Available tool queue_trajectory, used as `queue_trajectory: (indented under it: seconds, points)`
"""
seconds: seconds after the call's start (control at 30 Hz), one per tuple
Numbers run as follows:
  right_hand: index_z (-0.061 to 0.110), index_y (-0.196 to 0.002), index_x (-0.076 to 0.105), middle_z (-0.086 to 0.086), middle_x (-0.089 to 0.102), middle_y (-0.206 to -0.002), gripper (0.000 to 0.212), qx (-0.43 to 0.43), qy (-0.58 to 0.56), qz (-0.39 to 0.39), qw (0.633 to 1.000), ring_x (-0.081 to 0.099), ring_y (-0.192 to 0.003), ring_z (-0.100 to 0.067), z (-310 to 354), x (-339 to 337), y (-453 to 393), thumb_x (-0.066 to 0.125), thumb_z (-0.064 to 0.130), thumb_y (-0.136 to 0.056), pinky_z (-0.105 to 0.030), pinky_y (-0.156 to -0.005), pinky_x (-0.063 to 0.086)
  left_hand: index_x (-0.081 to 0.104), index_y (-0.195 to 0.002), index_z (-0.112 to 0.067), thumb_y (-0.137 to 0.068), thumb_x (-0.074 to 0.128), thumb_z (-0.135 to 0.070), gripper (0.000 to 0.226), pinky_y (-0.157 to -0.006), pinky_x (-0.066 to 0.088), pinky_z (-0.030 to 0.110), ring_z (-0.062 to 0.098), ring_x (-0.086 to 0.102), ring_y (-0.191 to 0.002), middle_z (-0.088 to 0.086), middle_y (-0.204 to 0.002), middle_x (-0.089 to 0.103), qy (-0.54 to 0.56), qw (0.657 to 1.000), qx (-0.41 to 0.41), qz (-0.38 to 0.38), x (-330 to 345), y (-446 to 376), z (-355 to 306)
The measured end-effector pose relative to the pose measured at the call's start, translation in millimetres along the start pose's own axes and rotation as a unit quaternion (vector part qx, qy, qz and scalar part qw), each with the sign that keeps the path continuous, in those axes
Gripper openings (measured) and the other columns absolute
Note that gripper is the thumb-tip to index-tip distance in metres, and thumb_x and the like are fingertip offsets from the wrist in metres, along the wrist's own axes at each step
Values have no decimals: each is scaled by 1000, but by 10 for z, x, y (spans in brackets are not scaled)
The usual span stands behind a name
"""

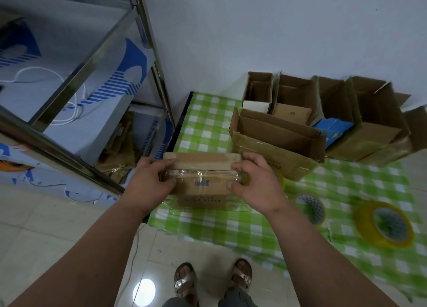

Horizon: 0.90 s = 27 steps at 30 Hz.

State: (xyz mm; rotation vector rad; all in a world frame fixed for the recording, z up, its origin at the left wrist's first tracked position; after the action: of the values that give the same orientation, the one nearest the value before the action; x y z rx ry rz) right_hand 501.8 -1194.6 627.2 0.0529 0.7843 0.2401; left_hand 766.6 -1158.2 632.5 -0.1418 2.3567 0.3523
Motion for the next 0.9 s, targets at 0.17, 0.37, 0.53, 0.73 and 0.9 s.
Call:
queue_trajectory:
  seconds: [0.17,0.37,0.53,0.73,0.9]
  points:
    - [24,-126,67,5,49,-137,38,-11,-4,-28,1000,45,-128,-13,-28,28,140,68,34,-89,-36,-107,41,61,-132,-32,-93,63,-36,39,-89,36,24,1,38,-104,-4,-127,41,-28,998,3,-57,49,94,66]
    - [21,-124,63,4,49,-121,27,9,-16,-37,999,54,-103,-14,-26,146,146,55,26,-98,-36,-93,47,58,-123,-36,-91,65,-34,32,-85,43,32,14,48,-99,3,-130,45,7,997,-35,-70,97,86,136]
    - [28,-124,55,9,44,-117,30,56,-67,-42,995,48,-100,-8,-145,182,152,61,31,-95,-29,-89,42,52,-133,-34,-93,64,-24,43,-100,44,41,26,49,-118,5,-140,36,39,997,-57,-39,181,42,129]
    - [33,-131,51,9,45,-126,39,65,-78,-13,995,49,-116,-15,-204,198,133,60,39,-94,-38,-100,44,3,-156,-35,-101,37,-47,66,-118,24,48,28,13,-148,-1,-163,1,-36,996,-41,72,461,66,59]
    - [37,-143,39,14,32,-127,46,58,-88,17,994,47,-122,-18,-214,294,174,52,40,-98,-48,-108,37,-7,-155,-36,-96,22,-60,70,-115,22,53,34,12,-148,-1,-165,-5,-191,979,-53,49,475,56,101]
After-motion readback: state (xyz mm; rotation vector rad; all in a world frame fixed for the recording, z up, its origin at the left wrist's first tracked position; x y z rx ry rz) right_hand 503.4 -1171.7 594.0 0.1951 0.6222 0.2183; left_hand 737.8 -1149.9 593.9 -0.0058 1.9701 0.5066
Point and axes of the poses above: each hand's wrist, its own y-axis away from the middle knuckle, its own x-axis out of the palm, z = x × y, the point moved 9 cm from there along -y, towards the middle knuckle
